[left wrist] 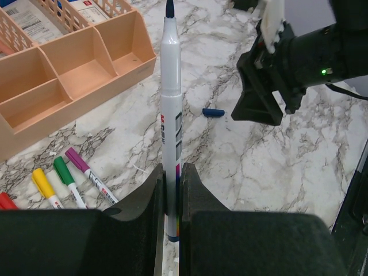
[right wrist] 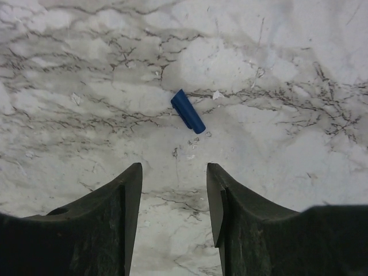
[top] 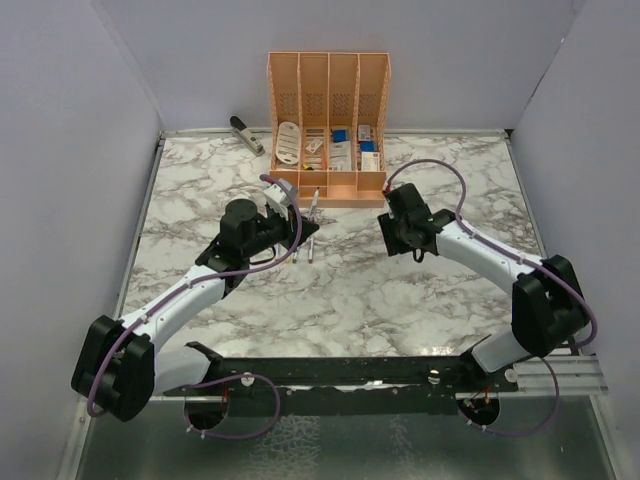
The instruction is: Insert the pens into the pen caps
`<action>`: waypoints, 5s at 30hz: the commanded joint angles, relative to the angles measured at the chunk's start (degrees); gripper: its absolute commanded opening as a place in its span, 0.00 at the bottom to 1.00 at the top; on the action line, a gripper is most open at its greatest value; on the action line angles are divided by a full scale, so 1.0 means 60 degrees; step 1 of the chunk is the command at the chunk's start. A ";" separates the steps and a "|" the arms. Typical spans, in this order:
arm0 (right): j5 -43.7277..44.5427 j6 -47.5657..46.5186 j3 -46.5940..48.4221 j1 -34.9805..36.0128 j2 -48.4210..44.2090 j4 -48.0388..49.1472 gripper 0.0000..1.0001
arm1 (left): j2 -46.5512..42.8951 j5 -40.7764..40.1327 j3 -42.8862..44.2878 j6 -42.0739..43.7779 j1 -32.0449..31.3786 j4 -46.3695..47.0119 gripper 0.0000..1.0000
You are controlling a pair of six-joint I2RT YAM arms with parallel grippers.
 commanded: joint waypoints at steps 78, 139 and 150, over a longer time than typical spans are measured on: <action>-0.4081 0.1907 -0.0279 -0.1119 -0.0316 0.6900 0.01 | 0.0131 0.1197 0.0091 0.0412 0.0035 0.0227 0.00; -0.3224 0.2730 -0.2560 0.1023 -0.2405 1.3104 0.01 | 0.0784 0.1365 0.0585 -0.1140 -0.0957 0.2324 0.00; -0.3108 0.2449 -0.2534 0.1047 -0.2457 1.3016 0.01 | 0.0788 0.1324 0.0556 -0.1096 -0.0899 0.2321 0.00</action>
